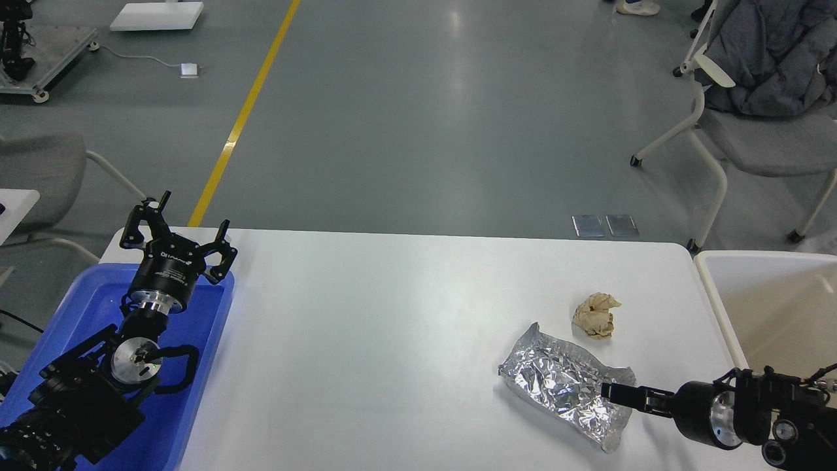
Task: Tidy desktop
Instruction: 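Close the right gripper on the edge of the silver foil wrapper, then lift the foil with the right gripper and carry it to the white bin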
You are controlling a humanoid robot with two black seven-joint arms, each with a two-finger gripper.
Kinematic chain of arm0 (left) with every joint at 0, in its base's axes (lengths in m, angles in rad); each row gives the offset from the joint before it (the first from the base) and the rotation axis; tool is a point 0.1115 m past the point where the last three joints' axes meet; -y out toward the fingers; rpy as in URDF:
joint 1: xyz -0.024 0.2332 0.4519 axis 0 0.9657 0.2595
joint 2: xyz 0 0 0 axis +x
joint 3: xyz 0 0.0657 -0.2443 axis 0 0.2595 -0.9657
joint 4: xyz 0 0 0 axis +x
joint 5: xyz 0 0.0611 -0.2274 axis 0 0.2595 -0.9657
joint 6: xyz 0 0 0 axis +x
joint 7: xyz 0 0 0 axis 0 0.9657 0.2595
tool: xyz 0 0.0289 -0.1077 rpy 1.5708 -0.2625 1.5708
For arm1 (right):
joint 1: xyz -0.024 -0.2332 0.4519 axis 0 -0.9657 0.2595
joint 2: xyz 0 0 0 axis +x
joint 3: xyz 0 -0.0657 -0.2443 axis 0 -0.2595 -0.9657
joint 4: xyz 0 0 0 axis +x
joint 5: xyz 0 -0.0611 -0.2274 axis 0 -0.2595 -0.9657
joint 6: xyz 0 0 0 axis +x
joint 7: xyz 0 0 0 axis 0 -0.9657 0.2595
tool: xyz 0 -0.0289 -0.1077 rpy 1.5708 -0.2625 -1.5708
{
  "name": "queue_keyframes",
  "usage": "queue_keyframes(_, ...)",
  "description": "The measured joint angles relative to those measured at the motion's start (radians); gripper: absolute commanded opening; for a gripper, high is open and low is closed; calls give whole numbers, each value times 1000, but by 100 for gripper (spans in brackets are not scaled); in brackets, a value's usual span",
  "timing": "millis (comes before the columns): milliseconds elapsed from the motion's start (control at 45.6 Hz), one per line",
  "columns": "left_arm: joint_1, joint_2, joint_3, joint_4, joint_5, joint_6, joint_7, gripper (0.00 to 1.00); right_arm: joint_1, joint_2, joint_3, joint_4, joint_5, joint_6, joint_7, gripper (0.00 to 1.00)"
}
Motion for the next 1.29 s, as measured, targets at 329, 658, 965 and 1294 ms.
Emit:
queue_keyframes(329,0,0,0,0,0,0,0,100,-17,47,-2,-75,-16,-21,2,71)
queue_keyframes(658,0,0,0,0,0,0,0,100,-27,66,-30,-104,-108,-50,2,0)
queue_keyframes(965,0,0,0,0,0,0,0,100,-17,66,-54,-109,-129,-55,1,0)
queue_keyframes(1294,0,0,0,0,0,0,0,100,16,26,-55,-52,-131,-56,2,0)
